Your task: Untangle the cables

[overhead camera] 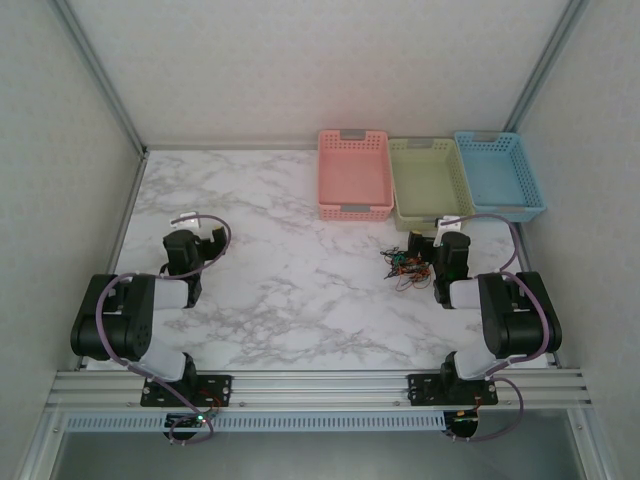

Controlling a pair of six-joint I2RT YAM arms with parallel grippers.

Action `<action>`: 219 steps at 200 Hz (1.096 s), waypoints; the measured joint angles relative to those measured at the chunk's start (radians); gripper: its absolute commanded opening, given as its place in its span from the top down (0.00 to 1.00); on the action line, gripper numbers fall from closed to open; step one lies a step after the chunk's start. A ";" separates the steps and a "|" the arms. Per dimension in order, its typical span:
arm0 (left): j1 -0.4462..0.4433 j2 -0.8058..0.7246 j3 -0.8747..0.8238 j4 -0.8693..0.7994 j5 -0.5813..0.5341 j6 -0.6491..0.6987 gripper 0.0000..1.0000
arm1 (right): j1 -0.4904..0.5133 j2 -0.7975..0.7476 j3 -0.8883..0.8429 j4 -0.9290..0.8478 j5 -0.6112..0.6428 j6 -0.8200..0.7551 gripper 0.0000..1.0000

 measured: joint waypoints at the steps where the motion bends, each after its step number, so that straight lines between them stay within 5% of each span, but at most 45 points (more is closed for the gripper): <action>1: 0.000 0.000 0.000 0.000 0.000 0.000 0.00 | 0.000 0.000 0.000 0.000 0.000 0.000 0.01; 164: 0.000 0.000 0.000 0.000 0.000 0.000 0.00 | -0.008 -0.007 0.007 -0.031 -0.015 0.000 0.01; 198: 0.000 0.000 0.000 0.000 0.000 0.000 0.00 | 0.006 -0.224 0.050 -0.254 0.003 0.009 0.02; 219: -0.006 -0.003 0.000 0.000 -0.005 0.001 0.00 | 0.008 -0.391 0.129 -0.397 0.009 0.042 0.10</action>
